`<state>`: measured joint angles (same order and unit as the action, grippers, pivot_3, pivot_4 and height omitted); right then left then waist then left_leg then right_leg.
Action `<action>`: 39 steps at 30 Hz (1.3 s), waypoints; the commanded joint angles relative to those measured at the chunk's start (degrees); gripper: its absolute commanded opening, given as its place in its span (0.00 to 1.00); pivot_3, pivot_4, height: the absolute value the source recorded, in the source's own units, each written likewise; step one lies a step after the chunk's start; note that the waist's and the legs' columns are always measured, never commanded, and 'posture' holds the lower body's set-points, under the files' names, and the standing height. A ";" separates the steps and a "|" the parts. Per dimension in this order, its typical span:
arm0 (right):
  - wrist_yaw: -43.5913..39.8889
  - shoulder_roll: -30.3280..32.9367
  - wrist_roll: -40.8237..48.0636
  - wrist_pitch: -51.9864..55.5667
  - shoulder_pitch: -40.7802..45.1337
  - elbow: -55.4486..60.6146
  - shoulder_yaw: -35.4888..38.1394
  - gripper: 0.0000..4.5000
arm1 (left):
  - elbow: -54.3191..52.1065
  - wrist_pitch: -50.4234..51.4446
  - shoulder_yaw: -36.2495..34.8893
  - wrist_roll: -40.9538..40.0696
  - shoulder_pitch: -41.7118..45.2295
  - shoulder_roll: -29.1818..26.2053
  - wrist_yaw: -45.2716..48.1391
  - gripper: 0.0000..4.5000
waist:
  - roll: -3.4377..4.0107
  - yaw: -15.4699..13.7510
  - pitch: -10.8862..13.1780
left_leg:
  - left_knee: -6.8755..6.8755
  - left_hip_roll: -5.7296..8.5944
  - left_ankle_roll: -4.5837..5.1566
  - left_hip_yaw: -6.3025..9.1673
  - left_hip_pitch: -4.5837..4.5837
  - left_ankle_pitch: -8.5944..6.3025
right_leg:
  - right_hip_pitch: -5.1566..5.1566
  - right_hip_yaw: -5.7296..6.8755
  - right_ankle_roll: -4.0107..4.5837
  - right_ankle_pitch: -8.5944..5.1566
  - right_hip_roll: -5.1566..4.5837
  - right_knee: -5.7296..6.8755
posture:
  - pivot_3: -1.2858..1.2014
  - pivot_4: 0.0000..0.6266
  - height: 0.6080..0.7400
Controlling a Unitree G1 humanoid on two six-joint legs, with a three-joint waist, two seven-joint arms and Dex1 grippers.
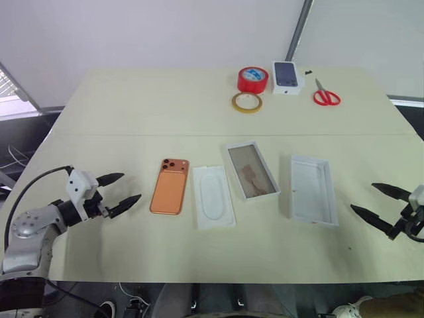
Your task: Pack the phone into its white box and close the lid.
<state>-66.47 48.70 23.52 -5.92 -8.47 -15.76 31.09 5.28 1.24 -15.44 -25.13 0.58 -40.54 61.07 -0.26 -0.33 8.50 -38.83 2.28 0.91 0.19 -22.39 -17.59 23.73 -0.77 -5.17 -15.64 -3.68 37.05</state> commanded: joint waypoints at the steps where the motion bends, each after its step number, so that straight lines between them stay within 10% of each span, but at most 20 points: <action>1: 0.60 0.53 0.80 0.11 0.48 2.57 0.36 0.99 | -3.17 0.90 -1.50 -1.53 0.77 -0.41 -0.74 1.00 | 0.02 0.01 0.01 | 0.00 0.00 0.00 0.00 0.00 0.00 | 0.00 0.00 -0.01 0.01 0.00 0.00 | 0.52 0.24 1.00; 7: 0.40 0.77 1.95 2.81 1.57 8.22 -1.93 0.99 | -9.59 11.32 1.94 -1.35 0.82 -1.55 -3.98 1.00 | 0.07 0.01 0.03 | 0.00 0.00 0.00 0.00 0.00 0.00 | -0.01 0.00 -0.03 0.02 0.00 0.01 | 0.52 0.24 1.00; 16: -0.37 0.52 5.47 13.65 3.94 31.63 -15.07 0.99 | -20.71 43.26 3.81 -18.40 5.76 -1.87 -8.67 1.00 | 0.08 -0.15 0.08 | -0.03 0.00 0.01 0.02 0.00 0.00 | -0.01 0.01 -0.05 0.03 0.00 0.03 | 0.52 0.24 1.00; 24: 1.71 -1.94 1.90 11.76 9.40 29.58 -20.67 0.99 | -23.03 69.06 4.99 -36.04 9.77 1.17 -17.32 1.00 | 0.05 -0.26 0.11 | -0.05 0.01 0.02 0.04 -0.01 0.00 | -0.01 0.03 -0.05 0.03 0.02 0.03 | 0.52 0.24 1.00; 39: 3.85 -2.98 -0.24 8.95 8.85 28.08 -20.18 0.99 | -18.35 74.76 9.28 -35.86 12.61 11.76 -27.27 1.00 | 0.07 -0.35 0.09 | -0.10 0.02 -0.01 0.04 -0.01 0.02 | -0.03 0.03 -0.05 0.03 0.02 0.04 | 0.52 0.24 1.00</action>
<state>-63.15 46.01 23.19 4.34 -0.18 11.63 9.65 -13.76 76.39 -6.65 -61.69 12.20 -29.60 35.28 -0.19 -0.67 8.59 -38.94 2.30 0.90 0.23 -22.40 -17.58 23.70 -0.73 -5.22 -15.61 -3.65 37.09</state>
